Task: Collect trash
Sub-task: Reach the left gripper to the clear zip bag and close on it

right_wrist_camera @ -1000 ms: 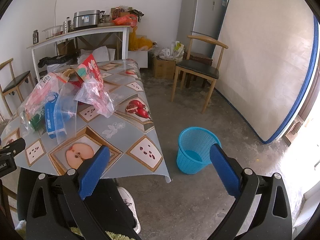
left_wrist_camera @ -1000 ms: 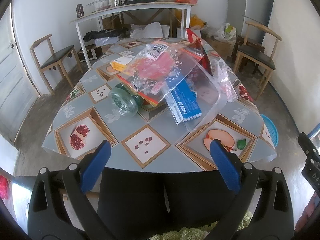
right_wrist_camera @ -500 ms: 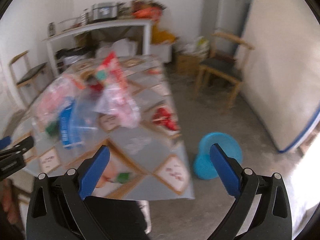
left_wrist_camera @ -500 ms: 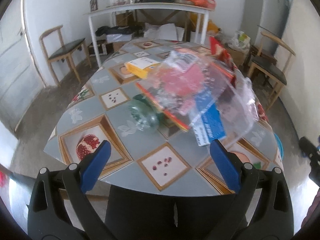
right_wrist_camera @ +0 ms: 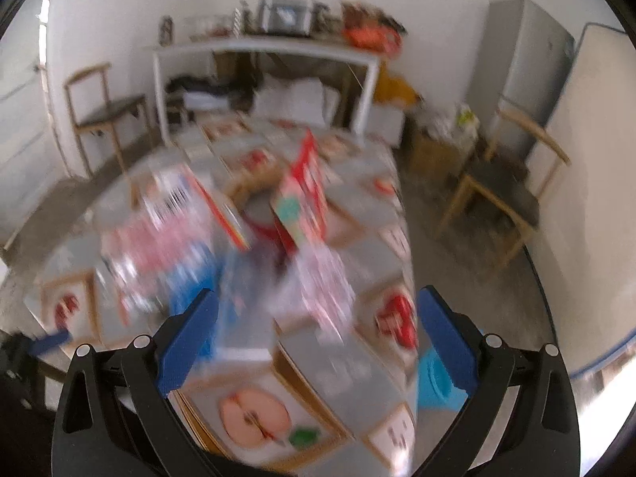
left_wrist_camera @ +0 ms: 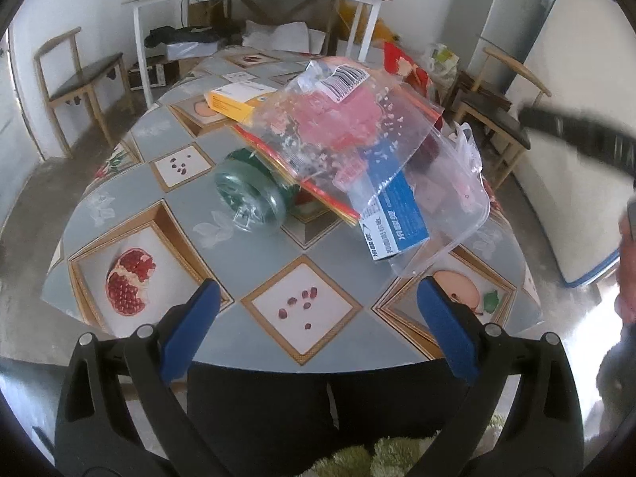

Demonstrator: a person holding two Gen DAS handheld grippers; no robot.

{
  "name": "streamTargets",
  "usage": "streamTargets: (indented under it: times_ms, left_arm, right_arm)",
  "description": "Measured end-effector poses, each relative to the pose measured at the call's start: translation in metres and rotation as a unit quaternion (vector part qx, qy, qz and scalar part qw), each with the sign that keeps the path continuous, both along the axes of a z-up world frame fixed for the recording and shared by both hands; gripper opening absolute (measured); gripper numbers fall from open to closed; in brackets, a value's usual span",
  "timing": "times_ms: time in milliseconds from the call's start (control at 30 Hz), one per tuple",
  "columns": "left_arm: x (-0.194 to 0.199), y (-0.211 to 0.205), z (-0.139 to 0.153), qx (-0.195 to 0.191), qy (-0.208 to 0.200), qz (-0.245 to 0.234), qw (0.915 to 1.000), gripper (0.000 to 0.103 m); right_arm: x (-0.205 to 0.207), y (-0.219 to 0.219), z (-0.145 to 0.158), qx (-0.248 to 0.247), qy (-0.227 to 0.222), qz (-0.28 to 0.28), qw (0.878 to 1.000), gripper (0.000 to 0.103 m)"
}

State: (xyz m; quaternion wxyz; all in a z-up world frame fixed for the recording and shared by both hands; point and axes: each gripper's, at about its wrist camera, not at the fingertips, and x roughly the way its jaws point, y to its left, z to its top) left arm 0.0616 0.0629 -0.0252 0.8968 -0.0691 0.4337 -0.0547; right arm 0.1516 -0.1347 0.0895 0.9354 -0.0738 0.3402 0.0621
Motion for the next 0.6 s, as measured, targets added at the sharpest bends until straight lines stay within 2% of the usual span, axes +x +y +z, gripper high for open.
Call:
streamTargets:
  times_ms: [100, 200, 333, 433, 533, 600]
  left_arm:
    - [0.002, 0.008, 0.004, -0.015, -0.014, -0.01, 0.9997, 0.096]
    - [0.004, 0.02, 0.007, -0.07, -0.039, -0.035, 0.9961, 0.096]
    - [0.013, 0.035, 0.029, -0.073, -0.116, -0.036, 0.9899, 0.096]
    - [0.026, 0.042, 0.045, -0.071, -0.154, -0.045, 0.9844, 0.096]
    - [0.058, 0.049, 0.056, -0.078, -0.168, -0.065, 0.9806, 0.096]
    - [0.079, 0.055, 0.057, -0.095, -0.155, -0.079, 0.9802, 0.095]
  right_arm:
    - [0.004, 0.006, 0.007, 0.012, -0.038, 0.009, 0.999, 0.097]
    - [0.01, 0.012, 0.007, 0.013, -0.039, -0.006, 0.999, 0.097]
    - [0.013, 0.006, 0.005, 0.048, -0.025, -0.02, 0.998, 0.097]
    - [0.016, 0.002, 0.0, 0.06, -0.013, -0.02, 0.998, 0.097]
    - [0.018, 0.002, -0.007, 0.058, -0.01, -0.013, 0.998, 0.097]
    - [0.018, 0.001, -0.009, 0.059, -0.008, -0.01, 0.998, 0.096]
